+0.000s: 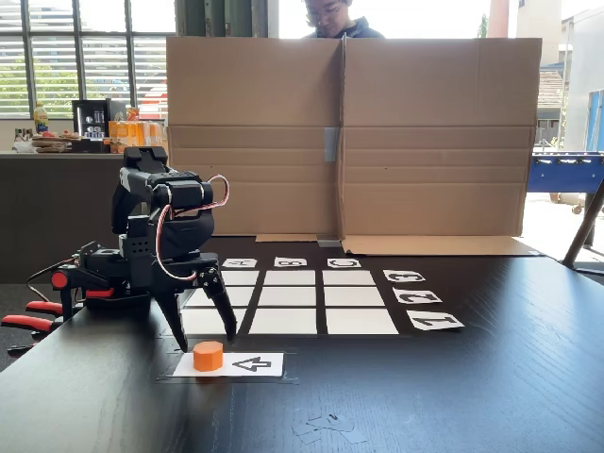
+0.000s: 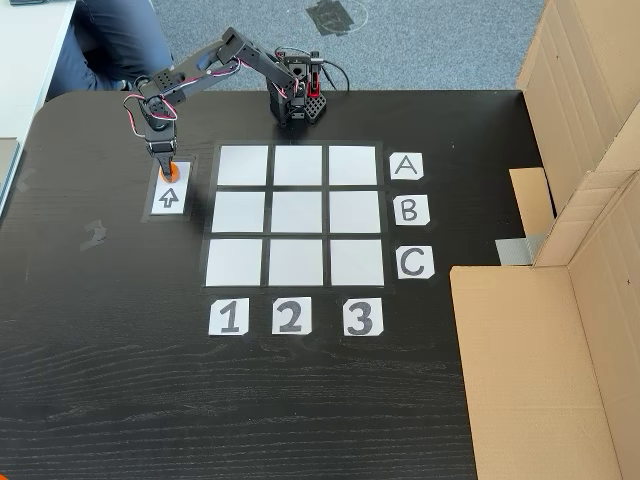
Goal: Pick up the round, orange token and place it in the grid on square A1.
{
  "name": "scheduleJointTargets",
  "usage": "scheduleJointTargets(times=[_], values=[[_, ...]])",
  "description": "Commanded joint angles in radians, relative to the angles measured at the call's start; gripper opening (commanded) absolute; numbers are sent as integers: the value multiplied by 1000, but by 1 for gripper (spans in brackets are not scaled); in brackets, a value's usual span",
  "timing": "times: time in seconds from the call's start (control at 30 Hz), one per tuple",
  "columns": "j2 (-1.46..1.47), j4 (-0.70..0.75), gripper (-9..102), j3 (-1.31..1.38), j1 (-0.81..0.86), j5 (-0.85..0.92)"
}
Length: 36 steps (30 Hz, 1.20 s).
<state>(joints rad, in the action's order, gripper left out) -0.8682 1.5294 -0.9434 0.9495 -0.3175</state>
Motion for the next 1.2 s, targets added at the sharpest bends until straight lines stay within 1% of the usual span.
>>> scheduleJointTargets(times=[0.0,0.77,1.17], values=[[-2,-5,25,41,-11,6],[48,-3,25,64,-14,9],[49,-6,16,69,-12,11]])
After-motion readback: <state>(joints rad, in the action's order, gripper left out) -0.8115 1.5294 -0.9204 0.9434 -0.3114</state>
